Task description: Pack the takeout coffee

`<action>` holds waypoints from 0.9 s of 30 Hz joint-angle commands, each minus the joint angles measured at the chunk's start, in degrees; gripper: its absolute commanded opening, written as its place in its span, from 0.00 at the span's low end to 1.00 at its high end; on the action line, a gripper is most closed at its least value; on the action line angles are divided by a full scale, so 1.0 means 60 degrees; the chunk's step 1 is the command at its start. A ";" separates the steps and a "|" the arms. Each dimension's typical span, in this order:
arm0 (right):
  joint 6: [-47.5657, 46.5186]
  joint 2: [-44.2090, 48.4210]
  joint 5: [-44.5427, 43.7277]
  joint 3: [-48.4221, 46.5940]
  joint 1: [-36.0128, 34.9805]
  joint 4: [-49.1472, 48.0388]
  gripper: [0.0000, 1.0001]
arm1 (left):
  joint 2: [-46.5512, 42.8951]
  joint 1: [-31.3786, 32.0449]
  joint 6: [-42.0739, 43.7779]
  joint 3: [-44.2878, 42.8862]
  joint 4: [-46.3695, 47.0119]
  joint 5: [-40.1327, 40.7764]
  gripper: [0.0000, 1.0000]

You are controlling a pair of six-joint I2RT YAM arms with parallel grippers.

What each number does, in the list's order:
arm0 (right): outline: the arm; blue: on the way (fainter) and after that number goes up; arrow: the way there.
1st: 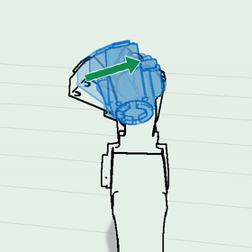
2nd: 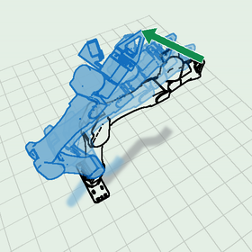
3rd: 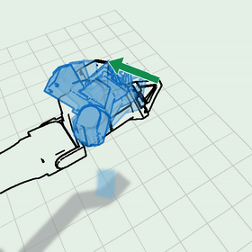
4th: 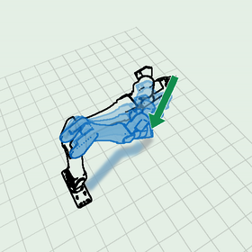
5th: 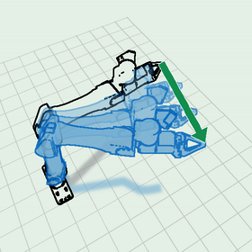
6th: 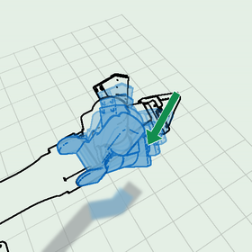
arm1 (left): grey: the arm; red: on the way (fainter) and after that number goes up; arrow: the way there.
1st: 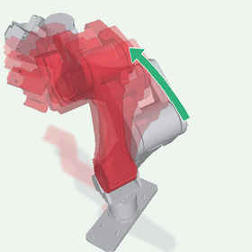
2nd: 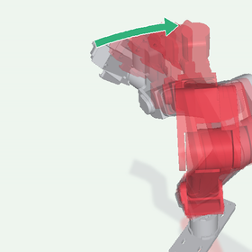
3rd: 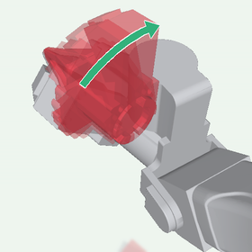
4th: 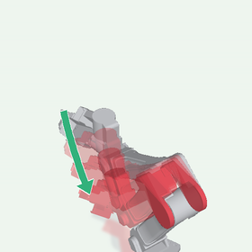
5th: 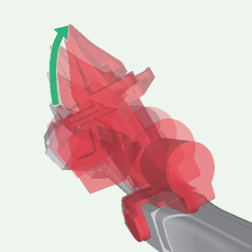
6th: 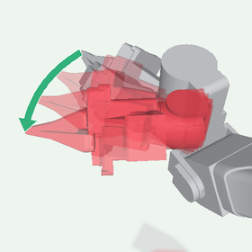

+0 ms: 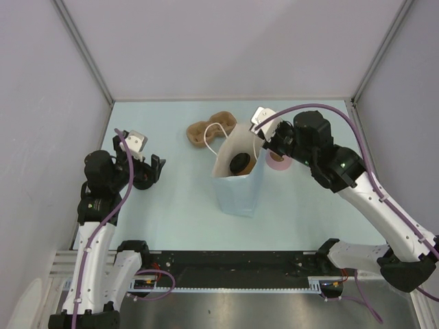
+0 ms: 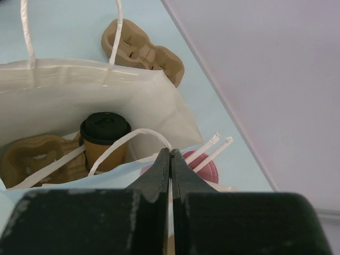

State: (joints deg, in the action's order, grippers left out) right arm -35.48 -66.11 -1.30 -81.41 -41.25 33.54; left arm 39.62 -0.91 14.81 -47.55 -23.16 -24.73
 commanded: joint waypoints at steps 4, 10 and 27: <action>0.0303 -0.0144 -0.0354 0.0018 0.0138 -0.0843 0.00 | -0.0113 -0.0112 -0.0197 0.0103 0.0388 -0.0302 0.99; 0.0450 -0.0071 -0.0487 0.0106 0.0167 -0.1137 0.00 | -0.0142 -0.0112 -0.0198 0.0103 0.0388 -0.0302 0.99; 0.0567 0.1378 0.1315 0.0194 0.1074 0.0665 1.00 | 0.1131 -0.0112 0.1252 -0.1757 -0.1531 0.0282 0.99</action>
State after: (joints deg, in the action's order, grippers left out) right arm -32.95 -62.43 2.90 -80.31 -37.45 35.59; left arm 44.36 -0.93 18.13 -53.36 -29.21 -24.64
